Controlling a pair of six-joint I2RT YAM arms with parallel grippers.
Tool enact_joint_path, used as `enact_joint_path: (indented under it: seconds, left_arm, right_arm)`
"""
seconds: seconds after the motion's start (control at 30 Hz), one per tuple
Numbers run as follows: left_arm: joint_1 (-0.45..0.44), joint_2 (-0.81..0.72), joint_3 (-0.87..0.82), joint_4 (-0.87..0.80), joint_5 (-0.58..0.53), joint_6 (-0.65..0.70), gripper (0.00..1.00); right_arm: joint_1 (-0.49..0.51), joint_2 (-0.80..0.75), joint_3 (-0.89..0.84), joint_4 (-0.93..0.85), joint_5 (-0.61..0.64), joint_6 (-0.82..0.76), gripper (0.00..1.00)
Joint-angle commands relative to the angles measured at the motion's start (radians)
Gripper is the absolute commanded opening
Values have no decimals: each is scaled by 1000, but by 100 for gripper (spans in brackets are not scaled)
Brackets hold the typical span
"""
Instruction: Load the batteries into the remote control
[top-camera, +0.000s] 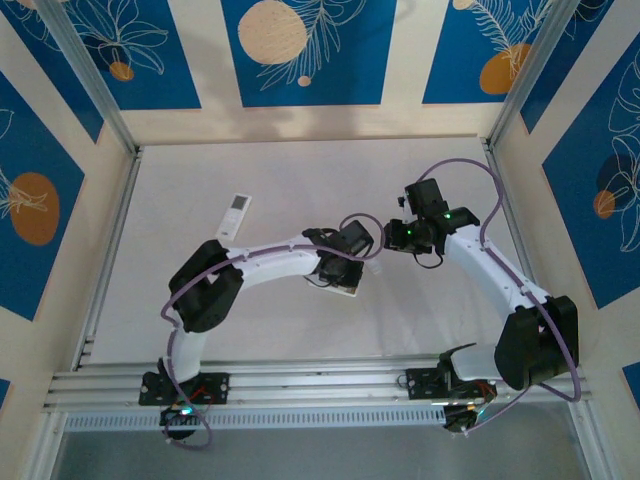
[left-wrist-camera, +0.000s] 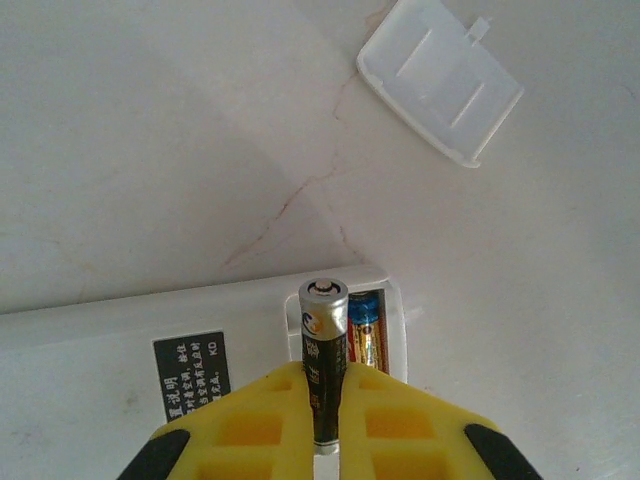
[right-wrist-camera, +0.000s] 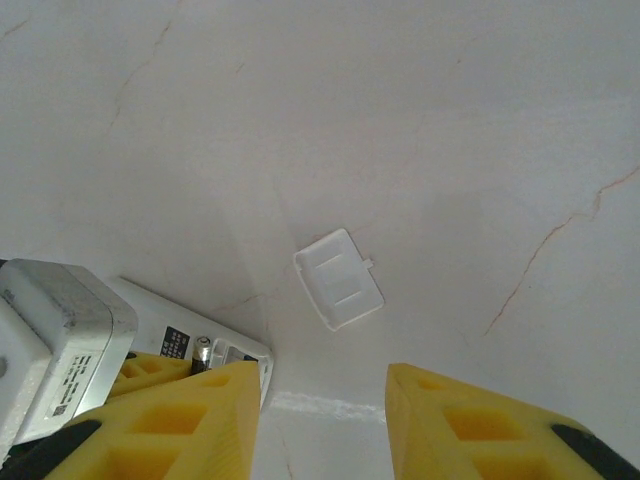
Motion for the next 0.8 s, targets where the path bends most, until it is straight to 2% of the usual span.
enact_joint_path:
  seconds: [0.0, 0.43, 0.6, 0.77]
  left_arm:
    - [-7, 26, 8, -11, 19, -6, 14]
    - [-11, 24, -33, 13, 84, -19, 21]
    - [-9, 2, -27, 2, 62, -6, 30]
    - [11, -83, -42, -15, 1, 9, 30]
  right_arm:
    - [-4, -17, -10, 2, -31, 11, 40]
    - [-7, -16, -19, 7, -31, 16, 40]
    - [-8, -24, -23, 8, -31, 16, 42]
    - [-7, -28, -25, 0, -55, 42, 44]
